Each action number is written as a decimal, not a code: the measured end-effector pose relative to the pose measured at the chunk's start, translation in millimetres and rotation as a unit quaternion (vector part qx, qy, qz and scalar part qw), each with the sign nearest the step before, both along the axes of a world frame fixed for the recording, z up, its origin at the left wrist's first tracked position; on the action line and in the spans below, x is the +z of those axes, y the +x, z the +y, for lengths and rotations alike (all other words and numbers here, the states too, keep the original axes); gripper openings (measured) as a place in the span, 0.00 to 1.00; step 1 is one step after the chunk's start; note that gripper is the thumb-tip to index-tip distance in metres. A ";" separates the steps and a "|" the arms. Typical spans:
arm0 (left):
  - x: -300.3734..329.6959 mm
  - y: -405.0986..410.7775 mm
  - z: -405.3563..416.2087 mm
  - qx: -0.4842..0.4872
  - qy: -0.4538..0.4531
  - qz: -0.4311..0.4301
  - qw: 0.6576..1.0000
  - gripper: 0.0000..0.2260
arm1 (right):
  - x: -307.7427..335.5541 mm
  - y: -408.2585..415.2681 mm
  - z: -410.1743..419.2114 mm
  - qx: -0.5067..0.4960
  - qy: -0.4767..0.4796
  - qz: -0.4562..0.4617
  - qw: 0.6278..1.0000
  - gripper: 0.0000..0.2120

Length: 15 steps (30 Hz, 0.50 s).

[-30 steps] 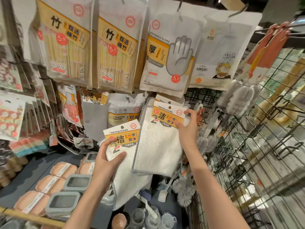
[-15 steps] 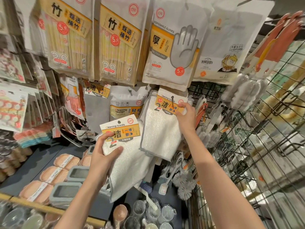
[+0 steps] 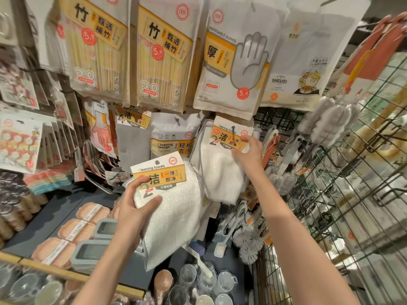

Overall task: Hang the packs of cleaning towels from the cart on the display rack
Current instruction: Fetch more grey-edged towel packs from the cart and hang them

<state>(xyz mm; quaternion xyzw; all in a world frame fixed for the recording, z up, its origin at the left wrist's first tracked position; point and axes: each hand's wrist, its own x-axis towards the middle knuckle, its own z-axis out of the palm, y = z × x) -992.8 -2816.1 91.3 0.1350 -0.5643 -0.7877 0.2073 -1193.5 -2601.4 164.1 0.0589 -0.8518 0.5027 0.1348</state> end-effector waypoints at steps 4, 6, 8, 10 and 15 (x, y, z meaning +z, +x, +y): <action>-4.1 1.2 -1.2 -0.005 -0.005 0.005 1.000 0.22 | -0.9 15.2 -0.9 0.015 0.013 -0.009 1.000 0.24; -5.8 1.0 -0.9 -0.007 -0.018 0.010 1.000 0.22 | -2.2 26.9 -2.2 0.022 0.024 0.018 0.999 0.23; -7.2 1.7 0.2 -0.006 -0.026 0.014 1.000 0.23 | -4.8 39.0 -5.3 0.023 0.037 0.036 0.998 0.21; -9.7 2.6 1.7 -0.006 -0.021 0.023 0.999 0.24 | -7.1 52.0 -10.8 0.040 0.024 0.030 0.998 0.18; -13.2 3.7 6.8 -0.020 -0.009 0.030 0.999 0.24 | -12.4 78.6 -24.5 0.061 0.033 0.036 0.997 0.22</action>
